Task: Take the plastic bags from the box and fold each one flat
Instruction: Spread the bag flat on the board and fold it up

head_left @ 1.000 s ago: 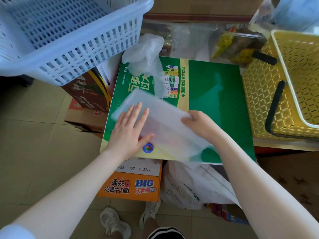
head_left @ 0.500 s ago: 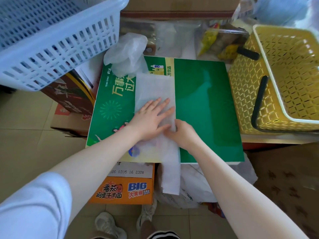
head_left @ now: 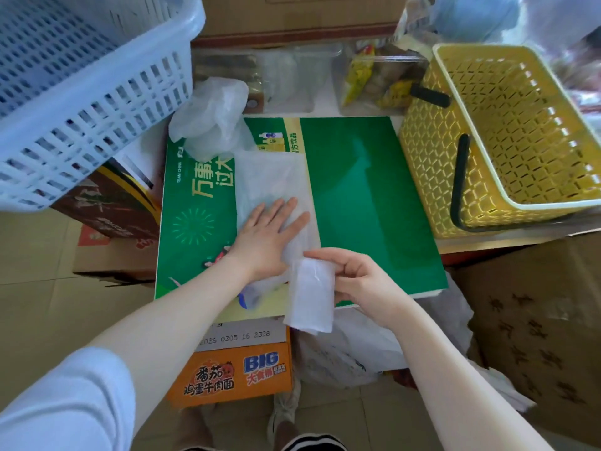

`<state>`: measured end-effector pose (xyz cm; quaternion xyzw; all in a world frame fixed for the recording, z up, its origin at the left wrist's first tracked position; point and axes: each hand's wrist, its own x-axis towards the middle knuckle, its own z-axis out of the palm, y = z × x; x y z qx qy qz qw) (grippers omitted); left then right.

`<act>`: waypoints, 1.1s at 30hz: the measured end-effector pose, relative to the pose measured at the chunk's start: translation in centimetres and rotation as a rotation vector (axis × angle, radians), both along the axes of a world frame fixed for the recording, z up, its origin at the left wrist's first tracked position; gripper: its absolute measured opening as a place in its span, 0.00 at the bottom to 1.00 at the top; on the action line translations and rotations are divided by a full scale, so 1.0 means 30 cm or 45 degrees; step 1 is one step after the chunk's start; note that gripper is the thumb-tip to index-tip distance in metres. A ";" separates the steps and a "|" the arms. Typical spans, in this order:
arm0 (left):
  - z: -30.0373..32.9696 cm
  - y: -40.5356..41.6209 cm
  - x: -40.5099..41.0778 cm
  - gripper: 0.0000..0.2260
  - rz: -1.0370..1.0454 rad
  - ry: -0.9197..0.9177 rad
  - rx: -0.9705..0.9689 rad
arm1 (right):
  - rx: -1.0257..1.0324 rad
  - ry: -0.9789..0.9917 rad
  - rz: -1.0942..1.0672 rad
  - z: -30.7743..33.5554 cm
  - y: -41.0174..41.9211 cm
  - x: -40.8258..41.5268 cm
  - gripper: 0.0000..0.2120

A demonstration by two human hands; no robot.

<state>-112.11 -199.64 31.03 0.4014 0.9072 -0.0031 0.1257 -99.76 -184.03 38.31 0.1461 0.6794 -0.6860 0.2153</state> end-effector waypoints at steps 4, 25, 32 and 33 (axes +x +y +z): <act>-0.003 -0.030 0.006 0.30 -0.084 -0.111 0.067 | 0.285 0.095 -0.250 -0.001 -0.025 -0.064 0.07; 0.053 -0.169 -0.092 0.16 0.100 -0.452 0.639 | 1.408 -0.186 -0.013 -0.113 -0.132 -0.473 0.09; 0.046 -0.147 -0.006 0.32 0.109 -0.188 0.404 | 1.606 -0.414 0.000 -0.116 -0.153 -0.531 0.13; 0.037 -0.150 -0.003 0.32 0.121 -0.163 0.382 | 1.615 -0.398 0.001 -0.119 -0.148 -0.533 0.12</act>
